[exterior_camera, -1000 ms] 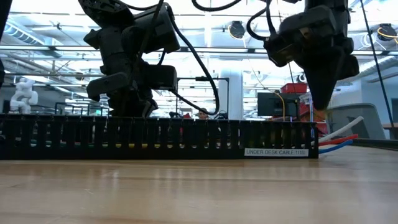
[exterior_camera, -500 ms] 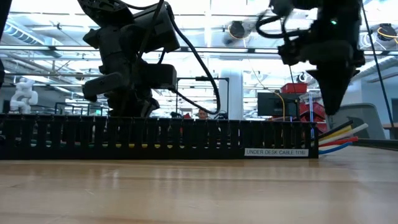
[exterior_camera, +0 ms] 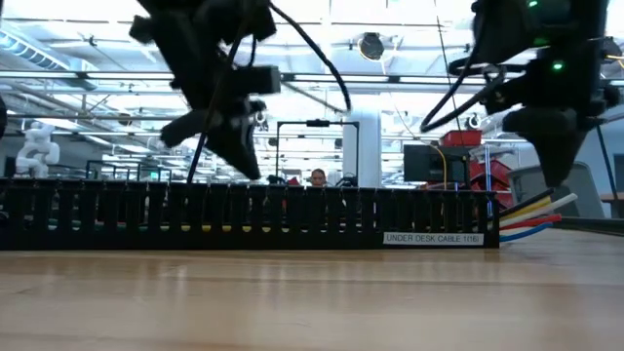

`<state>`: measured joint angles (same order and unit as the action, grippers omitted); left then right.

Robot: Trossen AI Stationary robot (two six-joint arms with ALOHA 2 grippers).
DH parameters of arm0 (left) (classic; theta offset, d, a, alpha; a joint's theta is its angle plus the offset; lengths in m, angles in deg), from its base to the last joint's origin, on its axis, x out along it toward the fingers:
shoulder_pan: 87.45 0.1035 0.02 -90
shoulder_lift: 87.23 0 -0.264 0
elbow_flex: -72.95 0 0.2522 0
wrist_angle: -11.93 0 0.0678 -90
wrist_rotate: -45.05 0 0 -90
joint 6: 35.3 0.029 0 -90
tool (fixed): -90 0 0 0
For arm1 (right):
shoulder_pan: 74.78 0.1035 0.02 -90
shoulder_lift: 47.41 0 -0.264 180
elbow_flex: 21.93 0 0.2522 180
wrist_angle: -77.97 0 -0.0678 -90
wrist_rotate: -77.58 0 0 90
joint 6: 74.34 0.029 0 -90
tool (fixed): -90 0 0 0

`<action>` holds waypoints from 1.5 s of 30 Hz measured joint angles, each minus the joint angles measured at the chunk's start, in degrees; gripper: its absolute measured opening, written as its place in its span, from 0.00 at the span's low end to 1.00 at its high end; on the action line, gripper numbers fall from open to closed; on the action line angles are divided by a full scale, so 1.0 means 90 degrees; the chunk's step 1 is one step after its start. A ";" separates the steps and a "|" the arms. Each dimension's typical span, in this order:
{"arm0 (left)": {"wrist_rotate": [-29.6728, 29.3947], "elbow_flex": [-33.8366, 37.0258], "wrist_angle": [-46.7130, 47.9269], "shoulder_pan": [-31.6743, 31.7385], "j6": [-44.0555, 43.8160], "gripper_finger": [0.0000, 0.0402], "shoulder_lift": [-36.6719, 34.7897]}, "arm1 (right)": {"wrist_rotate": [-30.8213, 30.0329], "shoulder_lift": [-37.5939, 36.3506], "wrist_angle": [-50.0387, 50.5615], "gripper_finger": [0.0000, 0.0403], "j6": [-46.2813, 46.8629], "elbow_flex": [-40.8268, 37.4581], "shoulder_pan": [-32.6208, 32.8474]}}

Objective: Ziptie cables
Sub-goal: Close the cable duct

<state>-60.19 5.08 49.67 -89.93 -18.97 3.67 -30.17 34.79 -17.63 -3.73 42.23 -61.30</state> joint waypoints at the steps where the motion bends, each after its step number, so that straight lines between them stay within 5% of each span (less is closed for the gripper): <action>1: -0.0248 -0.0021 0.0069 0.0109 0.0090 0.00 -0.0146 | 0.0010 -0.0200 -0.0103 0.35 0.0061 -0.0158 0.0001; 5: -0.0030 -0.0253 0.0902 0.0696 -0.0184 0.00 -0.0701 | 0.0013 -0.1163 -0.0736 0.36 0.0326 -0.0867 -0.0052; 10: 0.2446 -0.0636 0.2839 0.0935 -0.2201 0.07 -0.1652 | 0.0022 -0.2548 -0.1976 0.43 0.0333 -0.1807 -0.0129; 13: 0.3122 -0.0577 0.3036 0.0414 -0.3572 0.13 -0.2220 | 0.0203 -0.3087 -0.2589 0.48 0.0295 -0.2265 -0.0129; 24: 0.1552 0.0007 0.2579 -0.2420 -0.6031 0.37 -0.2101 | 0.0630 -0.3212 -0.3552 0.61 -0.0271 -0.2619 -0.0115; 35: 0.1347 0.0332 0.2376 -0.2596 -0.6615 0.43 -0.0854 | 0.0460 -0.3187 -0.3513 0.60 -0.0326 -0.2619 -0.0117; 45: 0.1342 0.0332 0.2114 -0.2620 -0.6185 0.43 0.0087 | 0.0467 -0.3192 -0.3543 0.60 -0.0282 -0.2619 -0.0122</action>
<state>-48.11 8.07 68.69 -113.51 -74.64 4.45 -25.96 6.06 -49.52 -6.27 18.66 -62.40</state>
